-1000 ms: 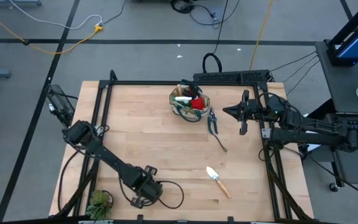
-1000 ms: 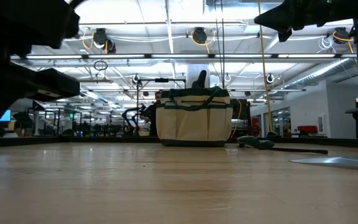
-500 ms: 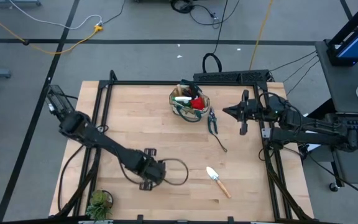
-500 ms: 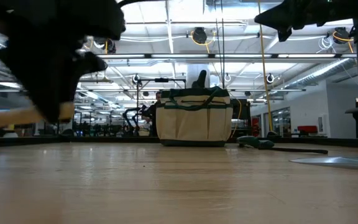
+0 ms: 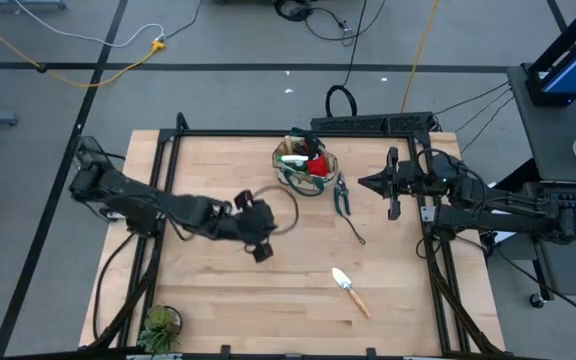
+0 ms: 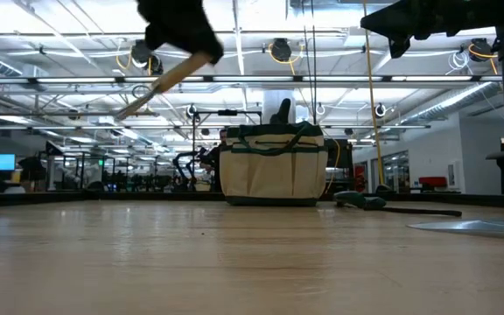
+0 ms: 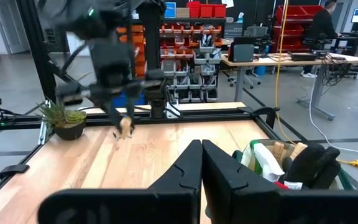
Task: Pick & Place Garden tools in Gardening bag
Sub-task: Put the brown hand rake into the green gardening bag
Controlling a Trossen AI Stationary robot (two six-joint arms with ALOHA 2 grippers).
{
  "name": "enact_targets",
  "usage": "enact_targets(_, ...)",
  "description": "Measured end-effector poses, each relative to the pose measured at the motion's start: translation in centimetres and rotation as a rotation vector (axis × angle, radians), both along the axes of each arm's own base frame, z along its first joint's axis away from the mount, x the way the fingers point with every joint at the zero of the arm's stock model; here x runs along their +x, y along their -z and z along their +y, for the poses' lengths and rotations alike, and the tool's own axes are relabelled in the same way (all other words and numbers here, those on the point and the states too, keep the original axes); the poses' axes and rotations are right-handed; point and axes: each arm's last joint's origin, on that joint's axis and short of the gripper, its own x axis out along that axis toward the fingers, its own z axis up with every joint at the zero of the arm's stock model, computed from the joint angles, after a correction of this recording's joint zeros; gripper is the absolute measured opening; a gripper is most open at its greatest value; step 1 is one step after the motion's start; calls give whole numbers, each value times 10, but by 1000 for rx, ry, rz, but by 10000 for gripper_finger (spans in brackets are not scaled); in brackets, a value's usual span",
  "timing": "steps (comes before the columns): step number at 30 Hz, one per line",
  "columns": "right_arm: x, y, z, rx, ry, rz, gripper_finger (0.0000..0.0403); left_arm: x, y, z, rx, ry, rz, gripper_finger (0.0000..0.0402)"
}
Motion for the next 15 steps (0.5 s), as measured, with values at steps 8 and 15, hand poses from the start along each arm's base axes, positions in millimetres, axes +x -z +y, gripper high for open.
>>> enact_targets(8, 1, 0, 0, -1, 1, 3, 0, 16, -33, 26, -73, -93, -334, 69)
enact_targets(15, 7, 5, -2, 19, 2, 36, 0, 25, -42, 62, -252, -202, -471, 69)
